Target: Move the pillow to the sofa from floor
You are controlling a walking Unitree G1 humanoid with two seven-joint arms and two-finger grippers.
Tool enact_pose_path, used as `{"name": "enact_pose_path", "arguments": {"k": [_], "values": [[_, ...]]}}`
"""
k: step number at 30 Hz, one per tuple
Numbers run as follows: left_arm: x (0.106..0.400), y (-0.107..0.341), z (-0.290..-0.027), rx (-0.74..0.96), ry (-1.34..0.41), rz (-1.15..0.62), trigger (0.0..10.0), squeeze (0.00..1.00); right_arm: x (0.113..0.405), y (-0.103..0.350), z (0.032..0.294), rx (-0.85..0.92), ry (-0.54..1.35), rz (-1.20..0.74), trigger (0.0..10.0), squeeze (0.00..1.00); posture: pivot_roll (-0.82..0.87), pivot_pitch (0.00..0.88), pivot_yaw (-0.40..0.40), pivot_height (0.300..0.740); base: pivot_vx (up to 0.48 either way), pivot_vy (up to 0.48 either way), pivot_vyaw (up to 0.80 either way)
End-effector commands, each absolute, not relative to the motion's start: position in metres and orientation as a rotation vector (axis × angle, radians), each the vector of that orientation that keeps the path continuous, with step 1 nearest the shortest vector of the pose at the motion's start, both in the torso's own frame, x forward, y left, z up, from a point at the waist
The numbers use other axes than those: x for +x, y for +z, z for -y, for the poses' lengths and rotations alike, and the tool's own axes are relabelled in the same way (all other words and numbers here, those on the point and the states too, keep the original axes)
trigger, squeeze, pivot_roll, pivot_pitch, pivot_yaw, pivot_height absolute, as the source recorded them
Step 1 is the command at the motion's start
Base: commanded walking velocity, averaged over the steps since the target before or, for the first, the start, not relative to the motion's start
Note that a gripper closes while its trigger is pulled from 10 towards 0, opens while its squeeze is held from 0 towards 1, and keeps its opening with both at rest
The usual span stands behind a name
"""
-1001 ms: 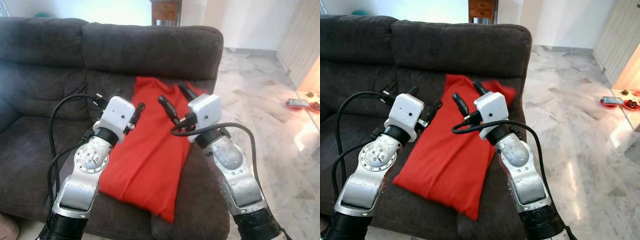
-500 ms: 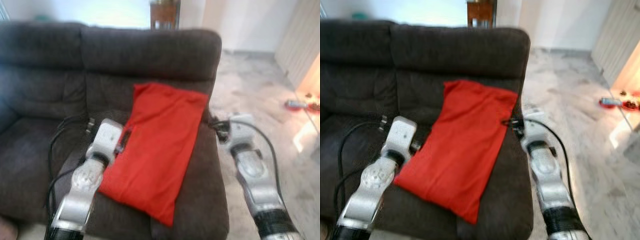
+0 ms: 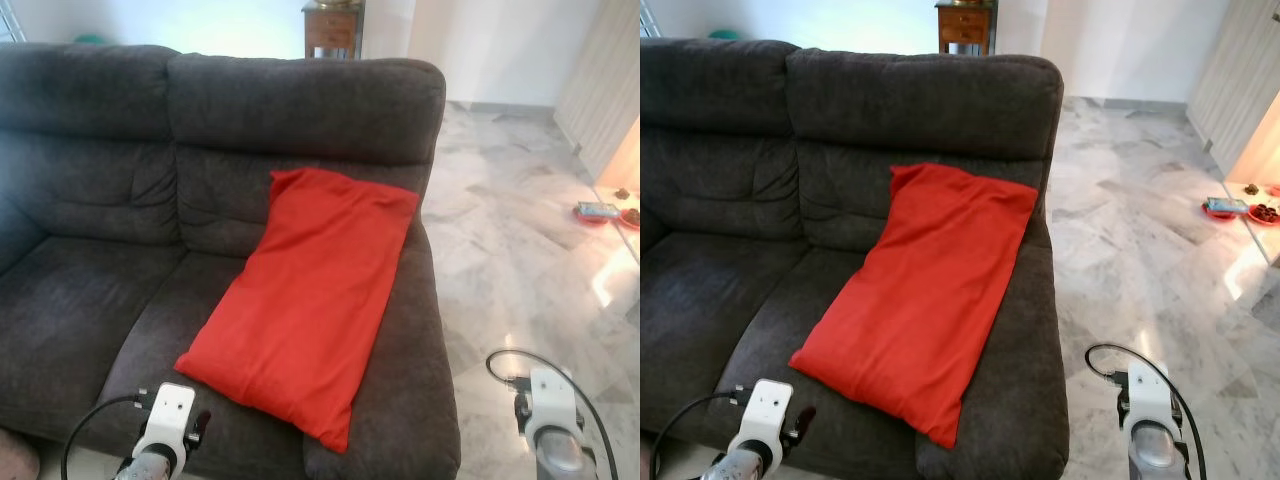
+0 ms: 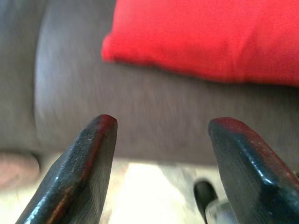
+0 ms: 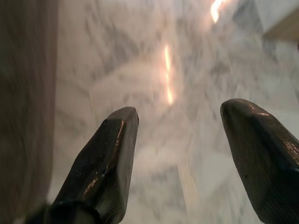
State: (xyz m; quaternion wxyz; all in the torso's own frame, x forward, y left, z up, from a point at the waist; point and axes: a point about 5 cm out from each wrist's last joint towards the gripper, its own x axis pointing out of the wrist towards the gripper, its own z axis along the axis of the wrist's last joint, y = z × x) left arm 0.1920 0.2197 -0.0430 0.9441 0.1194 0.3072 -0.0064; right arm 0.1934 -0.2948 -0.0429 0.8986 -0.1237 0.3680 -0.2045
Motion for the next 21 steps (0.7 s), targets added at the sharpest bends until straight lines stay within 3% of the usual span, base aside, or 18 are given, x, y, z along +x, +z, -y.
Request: {"name": "enact_pose_path", "arguments": {"k": [1,11,21], "values": [[0.184,-0.050,-0.222,0.234,0.013,-0.649,10.0,0.00,0.188,-0.047,0.294,-0.262,-0.421,-0.779,10.0,0.00,0.01,0.000,0.003,0.740,0.000,0.000,0.00],[0.156,-0.074,-0.228,0.213,0.067,-0.779,10.0,0.00,0.146,-0.072,0.287,-0.238,-0.385,-0.941,10.0,0.00,0.01,0.000,0.000,0.740,0.000,0.000,0.00],[0.135,-0.084,-0.235,0.188,0.134,-0.849,10.0,0.00,0.135,-0.078,0.286,-0.269,-0.355,-1.012,10.0,0.00,0.01,0.000,-0.001,0.740,0.000,0.000,0.00]]}}
